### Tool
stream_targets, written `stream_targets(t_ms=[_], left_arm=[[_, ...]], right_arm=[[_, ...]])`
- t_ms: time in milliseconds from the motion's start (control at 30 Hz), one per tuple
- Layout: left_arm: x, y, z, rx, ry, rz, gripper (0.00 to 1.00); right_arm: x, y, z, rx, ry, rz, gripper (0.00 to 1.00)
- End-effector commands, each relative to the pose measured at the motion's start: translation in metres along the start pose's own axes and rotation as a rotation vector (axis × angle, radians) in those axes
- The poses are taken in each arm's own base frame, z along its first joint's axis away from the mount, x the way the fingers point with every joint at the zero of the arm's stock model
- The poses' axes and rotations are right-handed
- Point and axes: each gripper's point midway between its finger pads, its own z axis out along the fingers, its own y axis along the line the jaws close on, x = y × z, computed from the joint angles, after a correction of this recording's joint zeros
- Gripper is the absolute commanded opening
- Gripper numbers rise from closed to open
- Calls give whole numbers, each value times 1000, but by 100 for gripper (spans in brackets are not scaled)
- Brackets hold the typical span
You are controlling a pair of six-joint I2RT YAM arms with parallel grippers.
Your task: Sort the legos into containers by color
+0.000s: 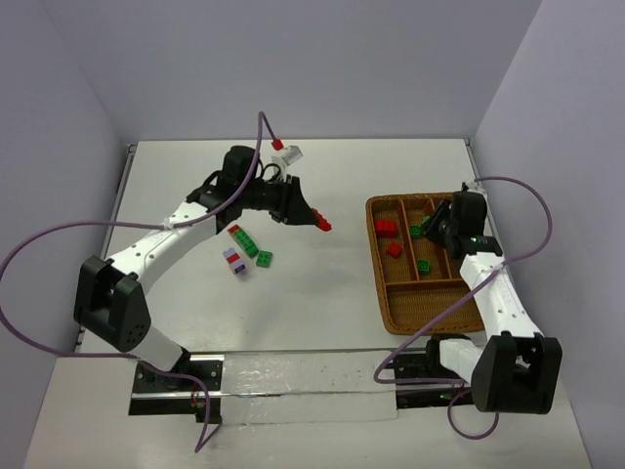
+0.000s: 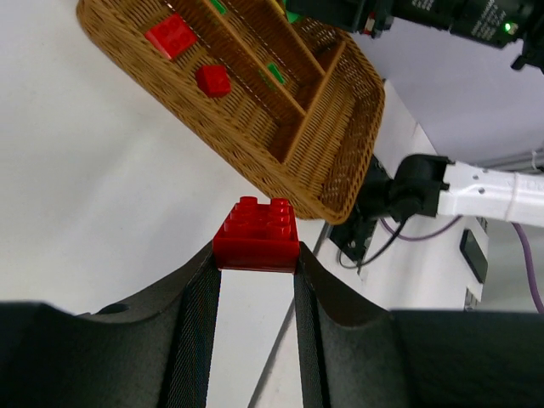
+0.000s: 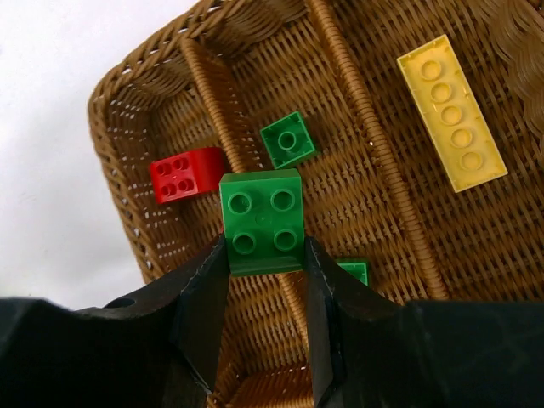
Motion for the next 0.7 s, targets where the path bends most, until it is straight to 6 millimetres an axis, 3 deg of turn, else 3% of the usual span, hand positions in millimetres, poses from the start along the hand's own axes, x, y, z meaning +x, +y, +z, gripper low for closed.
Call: stream_targets(t_ms=[0, 33, 133, 267, 367, 500, 667], left_arm=[[-29, -10, 17, -36, -50, -7, 0], [-28, -9, 23, -31, -42, -16, 0], [-29, -7, 38, -38, -26, -32, 0], [-34, -13, 60, -19, -1, -62, 0], [-42, -25, 82, 60, -2, -108, 0], [-42, -26, 117, 54, 12, -153, 0], [-30, -14, 183, 95, 66, -229, 0]], right_arm=[[-8, -12, 13, 67, -30, 15, 40], [-8, -16, 15, 86, -32, 14, 49], [-11, -23, 18, 128, -42, 8, 65], [-25, -20, 18, 137, -67, -5, 71], [-33, -14, 15, 114, -83, 0, 72], [-48, -6, -2, 88, -143, 33, 71], [-73, 0, -37, 121, -226, 62, 72]])
